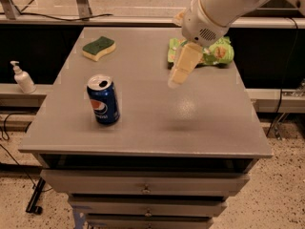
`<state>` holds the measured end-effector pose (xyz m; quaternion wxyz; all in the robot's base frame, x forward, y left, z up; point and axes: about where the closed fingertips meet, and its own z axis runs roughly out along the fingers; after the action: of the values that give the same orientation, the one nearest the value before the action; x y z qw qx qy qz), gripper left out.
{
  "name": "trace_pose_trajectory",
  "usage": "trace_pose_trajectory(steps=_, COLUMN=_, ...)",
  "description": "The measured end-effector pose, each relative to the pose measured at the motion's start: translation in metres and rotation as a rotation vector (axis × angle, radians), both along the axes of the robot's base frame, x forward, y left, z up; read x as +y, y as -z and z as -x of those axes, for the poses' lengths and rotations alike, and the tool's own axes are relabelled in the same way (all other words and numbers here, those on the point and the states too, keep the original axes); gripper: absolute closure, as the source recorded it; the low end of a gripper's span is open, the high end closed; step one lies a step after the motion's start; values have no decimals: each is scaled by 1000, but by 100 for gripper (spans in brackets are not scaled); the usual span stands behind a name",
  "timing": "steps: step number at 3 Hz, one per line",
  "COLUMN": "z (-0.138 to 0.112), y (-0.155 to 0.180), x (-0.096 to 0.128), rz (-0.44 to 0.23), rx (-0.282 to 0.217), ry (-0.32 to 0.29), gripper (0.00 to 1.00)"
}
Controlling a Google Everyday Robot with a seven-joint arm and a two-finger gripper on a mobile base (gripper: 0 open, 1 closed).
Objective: Pick sponge
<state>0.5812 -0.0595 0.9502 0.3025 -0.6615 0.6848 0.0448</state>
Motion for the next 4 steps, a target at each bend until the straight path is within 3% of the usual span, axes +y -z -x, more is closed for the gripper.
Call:
trace_pose_trajectory(steps=1, z=-39, y=8, x=22, rz=-52, rx=-33, ry=34, gripper=0)
trace_pose_trajectory(steps=2, z=-96, y=15, x=50, rz=-137, rx=-66, ry=85, gripper=0)
trace_pose_trajectory(steps=3, z=-146, y=30, x=79, rz=-217, rx=-57, ry=149, gripper=0)
trace_pose_trajectory(steps=4, z=-181, y=56, x=117, rz=-303, rx=-3, ry=187, gripper=0)
